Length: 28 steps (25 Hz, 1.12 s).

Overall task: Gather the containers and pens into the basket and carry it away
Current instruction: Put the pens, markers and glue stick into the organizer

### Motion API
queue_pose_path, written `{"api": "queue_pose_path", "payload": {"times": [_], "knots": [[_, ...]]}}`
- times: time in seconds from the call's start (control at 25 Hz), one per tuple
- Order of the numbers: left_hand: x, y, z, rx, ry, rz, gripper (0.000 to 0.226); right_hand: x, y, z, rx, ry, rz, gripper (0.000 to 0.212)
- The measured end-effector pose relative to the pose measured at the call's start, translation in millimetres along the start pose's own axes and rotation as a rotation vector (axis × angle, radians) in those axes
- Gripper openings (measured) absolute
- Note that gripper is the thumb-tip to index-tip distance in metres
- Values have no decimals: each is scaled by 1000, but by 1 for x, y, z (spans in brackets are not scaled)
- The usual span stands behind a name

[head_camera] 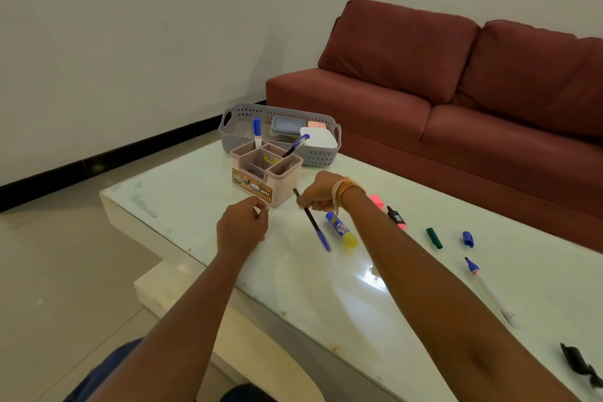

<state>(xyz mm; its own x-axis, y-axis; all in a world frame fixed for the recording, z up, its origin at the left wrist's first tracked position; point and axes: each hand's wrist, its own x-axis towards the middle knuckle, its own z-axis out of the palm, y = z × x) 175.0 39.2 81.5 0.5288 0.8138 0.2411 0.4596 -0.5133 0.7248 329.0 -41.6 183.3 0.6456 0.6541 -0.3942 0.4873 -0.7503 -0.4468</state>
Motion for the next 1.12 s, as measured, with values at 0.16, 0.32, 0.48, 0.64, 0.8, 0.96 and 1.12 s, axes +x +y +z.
{"api": "queue_pose_path", "payload": {"times": [0.16,0.32,0.48,0.64,0.8,0.96,1.12], "knots": [[1,1,0,17,-13,-17,17,-6,-17,-37,668,-76,-245,17],[2,2,0,37,-8,-15,18,10,-47,-60,-26,277,-403,28],[3,2,0,58,-24,-17,19,30,-74,-64,-632,438,-350,31],[7,0,3,62,-19,-24,20,53,-89,-56,-910,629,-431,33],[11,-1,5,74,-31,-35,19,66,-91,-40,-984,532,-534,21],[8,0,4,73,8,-8,18,56,-80,-30,-800,608,-662,24],[5,1,3,121,34,35,17,22,-54,-15,-147,807,-758,13]]}}
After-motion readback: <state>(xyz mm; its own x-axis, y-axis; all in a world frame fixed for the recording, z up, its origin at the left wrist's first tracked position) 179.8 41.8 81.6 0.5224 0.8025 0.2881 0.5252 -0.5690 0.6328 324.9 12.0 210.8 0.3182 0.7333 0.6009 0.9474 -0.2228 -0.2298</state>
